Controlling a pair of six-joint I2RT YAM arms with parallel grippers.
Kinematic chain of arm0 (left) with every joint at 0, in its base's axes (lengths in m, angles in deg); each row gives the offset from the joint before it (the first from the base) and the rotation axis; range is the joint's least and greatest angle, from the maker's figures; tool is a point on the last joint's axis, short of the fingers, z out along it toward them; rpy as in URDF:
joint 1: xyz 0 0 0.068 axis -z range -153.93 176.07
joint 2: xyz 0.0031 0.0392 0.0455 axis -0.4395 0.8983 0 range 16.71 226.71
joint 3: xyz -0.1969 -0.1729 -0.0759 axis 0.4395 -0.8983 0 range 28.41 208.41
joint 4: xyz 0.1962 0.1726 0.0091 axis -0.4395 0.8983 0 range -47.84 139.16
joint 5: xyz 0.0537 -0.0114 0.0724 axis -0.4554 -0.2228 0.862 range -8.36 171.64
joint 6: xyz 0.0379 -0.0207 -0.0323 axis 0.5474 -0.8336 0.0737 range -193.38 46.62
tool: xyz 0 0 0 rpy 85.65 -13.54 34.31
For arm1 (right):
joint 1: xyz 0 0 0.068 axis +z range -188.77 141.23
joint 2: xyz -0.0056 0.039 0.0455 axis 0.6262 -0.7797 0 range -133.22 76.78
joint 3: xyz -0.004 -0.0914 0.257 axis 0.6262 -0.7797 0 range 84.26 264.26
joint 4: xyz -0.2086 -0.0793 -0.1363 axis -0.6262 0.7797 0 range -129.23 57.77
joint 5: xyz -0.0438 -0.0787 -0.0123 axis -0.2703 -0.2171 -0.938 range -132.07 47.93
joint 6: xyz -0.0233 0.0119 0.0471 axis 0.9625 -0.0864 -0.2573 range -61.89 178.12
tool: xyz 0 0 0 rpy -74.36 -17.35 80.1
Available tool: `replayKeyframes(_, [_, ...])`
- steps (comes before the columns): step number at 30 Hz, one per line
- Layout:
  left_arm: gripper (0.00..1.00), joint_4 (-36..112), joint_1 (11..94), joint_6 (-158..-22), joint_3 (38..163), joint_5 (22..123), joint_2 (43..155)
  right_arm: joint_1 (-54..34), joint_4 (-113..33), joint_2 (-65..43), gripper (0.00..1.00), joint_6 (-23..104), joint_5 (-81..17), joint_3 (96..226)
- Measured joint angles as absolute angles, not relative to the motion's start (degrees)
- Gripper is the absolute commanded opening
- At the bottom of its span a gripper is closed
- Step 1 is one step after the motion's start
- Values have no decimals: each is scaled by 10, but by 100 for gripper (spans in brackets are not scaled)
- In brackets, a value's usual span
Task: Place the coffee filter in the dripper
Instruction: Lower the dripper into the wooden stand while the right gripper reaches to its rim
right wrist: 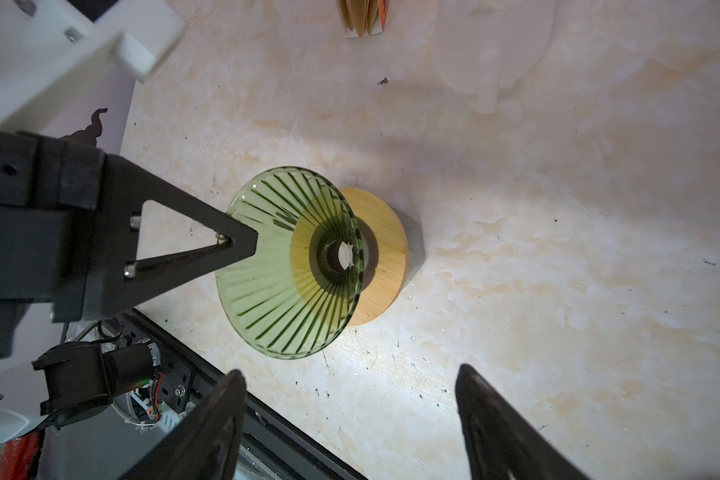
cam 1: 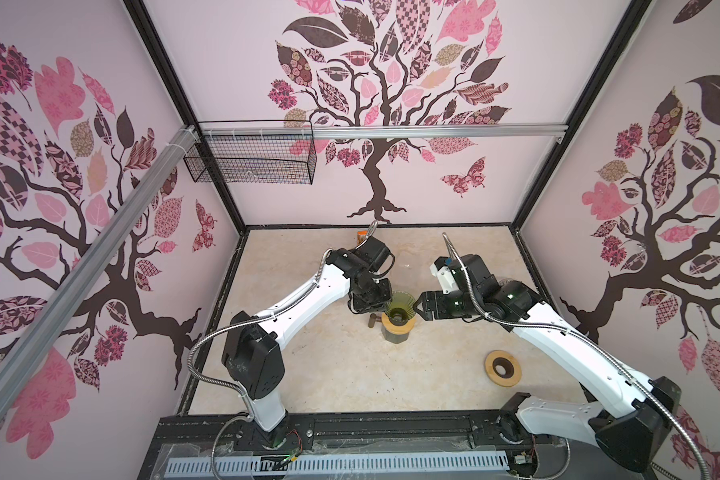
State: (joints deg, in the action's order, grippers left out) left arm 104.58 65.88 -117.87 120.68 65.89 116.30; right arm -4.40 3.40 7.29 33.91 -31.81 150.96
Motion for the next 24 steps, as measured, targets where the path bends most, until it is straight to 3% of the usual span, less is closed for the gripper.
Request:
replayKeyframes(12, [0,1037,659,-1173,1195,659,1163,-49,18,21,63,357,-318,1515])
replayKeyframes(24, [0,1026,659,-1168,1184,660,1163,-52,-9,-32,38,358,-305,1516])
